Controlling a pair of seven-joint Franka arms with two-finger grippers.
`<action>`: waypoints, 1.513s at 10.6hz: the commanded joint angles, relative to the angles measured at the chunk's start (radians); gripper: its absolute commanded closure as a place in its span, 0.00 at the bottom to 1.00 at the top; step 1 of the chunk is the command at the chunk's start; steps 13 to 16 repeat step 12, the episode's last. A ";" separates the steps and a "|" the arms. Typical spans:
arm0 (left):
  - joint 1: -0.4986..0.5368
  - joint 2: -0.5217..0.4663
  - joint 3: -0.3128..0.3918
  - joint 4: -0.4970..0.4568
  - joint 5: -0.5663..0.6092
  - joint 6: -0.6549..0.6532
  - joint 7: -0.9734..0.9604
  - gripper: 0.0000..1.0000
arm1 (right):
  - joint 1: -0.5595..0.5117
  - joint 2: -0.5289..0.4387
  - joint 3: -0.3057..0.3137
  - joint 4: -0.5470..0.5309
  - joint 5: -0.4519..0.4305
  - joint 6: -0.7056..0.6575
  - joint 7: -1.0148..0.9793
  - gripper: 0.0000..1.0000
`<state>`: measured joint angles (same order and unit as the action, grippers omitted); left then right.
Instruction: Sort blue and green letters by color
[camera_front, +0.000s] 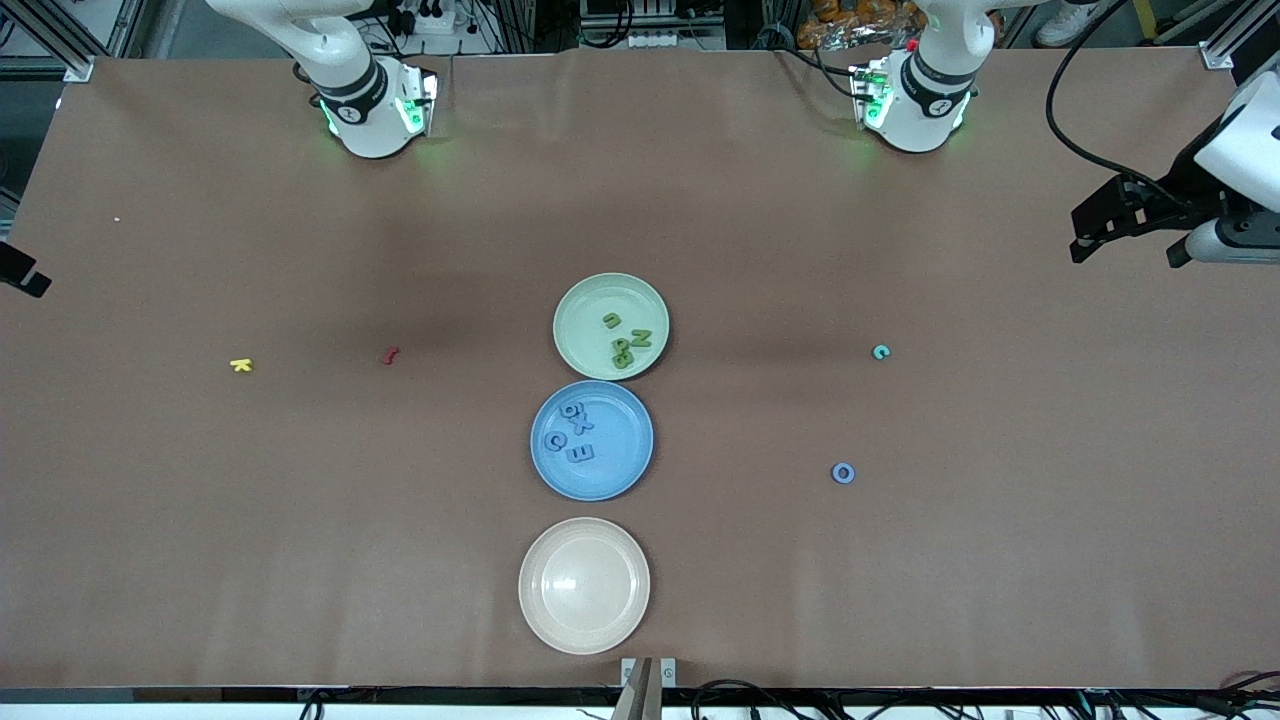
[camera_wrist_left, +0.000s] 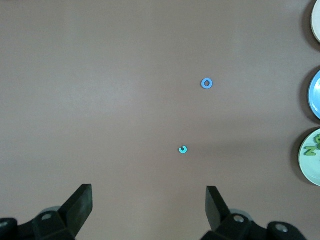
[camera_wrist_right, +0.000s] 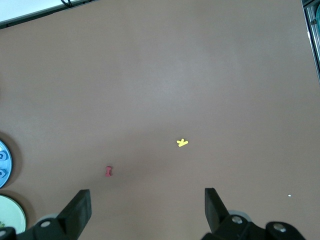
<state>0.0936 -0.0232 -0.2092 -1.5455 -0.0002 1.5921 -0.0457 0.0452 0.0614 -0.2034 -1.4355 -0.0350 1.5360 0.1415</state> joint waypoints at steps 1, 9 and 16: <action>0.003 -0.009 0.002 0.004 -0.020 -0.003 0.024 0.00 | -0.001 -0.002 0.006 0.013 0.015 -0.016 -0.002 0.00; 0.003 -0.011 0.002 0.002 -0.020 -0.006 0.026 0.00 | -0.013 -0.002 0.007 0.013 0.015 0.001 -0.002 0.00; 0.003 -0.011 0.002 0.002 -0.023 -0.006 0.026 0.00 | -0.100 -0.003 0.106 0.013 0.009 0.000 -0.002 0.00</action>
